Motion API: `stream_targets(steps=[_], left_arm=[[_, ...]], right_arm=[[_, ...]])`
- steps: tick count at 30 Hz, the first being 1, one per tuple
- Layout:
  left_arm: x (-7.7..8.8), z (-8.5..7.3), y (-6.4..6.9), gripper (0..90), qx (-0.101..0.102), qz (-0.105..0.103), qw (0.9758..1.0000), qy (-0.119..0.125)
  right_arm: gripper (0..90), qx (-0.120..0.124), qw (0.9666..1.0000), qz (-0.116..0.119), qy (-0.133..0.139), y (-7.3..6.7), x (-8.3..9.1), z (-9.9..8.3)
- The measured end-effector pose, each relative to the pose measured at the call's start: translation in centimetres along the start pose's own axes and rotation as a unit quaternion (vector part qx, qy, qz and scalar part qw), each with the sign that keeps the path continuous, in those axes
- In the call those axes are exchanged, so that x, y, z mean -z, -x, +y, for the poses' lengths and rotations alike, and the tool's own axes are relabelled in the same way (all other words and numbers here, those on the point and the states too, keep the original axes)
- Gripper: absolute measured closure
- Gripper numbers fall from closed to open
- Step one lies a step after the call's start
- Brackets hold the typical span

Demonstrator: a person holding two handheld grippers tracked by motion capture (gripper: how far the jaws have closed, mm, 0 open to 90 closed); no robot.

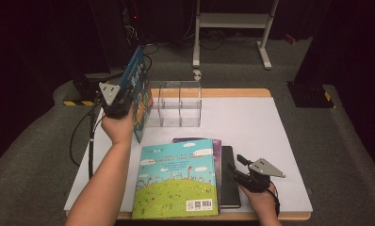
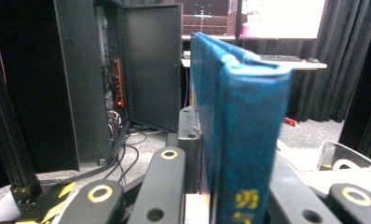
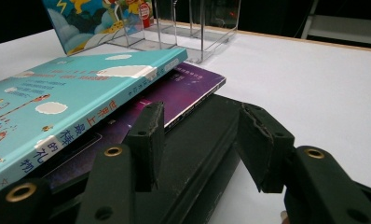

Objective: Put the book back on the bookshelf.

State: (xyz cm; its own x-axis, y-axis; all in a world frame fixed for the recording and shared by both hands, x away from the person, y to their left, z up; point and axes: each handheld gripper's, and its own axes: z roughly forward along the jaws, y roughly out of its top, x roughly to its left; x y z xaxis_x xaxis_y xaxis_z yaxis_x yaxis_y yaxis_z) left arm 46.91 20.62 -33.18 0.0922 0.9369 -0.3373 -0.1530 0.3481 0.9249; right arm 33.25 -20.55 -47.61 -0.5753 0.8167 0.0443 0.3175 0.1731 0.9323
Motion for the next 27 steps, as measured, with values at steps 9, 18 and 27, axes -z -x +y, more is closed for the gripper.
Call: stream_targets(steps=[9, 18, 27], left_arm=[[-0.2, 0.0, -0.4, 64.2, 0.007, -0.005, 0.9999, -0.013], [-0.1, -0.5, -0.5, 47.1, 0.007, -0.017, 0.9992, -0.036], [0.6, -0.3, -1.2, 27.4, 0.022, -0.029, 0.9982, -0.048]], right_arm=[[51.4, 0.000, 1.0000, 0.000, -0.001, -0.1, 0.0, 0.0], [51.3, 0.002, 1.0000, 0.000, -0.002, -0.1, -0.1, 0.0], [51.3, 0.003, 1.0000, 0.000, -0.005, -0.2, -0.2, -0.1]])
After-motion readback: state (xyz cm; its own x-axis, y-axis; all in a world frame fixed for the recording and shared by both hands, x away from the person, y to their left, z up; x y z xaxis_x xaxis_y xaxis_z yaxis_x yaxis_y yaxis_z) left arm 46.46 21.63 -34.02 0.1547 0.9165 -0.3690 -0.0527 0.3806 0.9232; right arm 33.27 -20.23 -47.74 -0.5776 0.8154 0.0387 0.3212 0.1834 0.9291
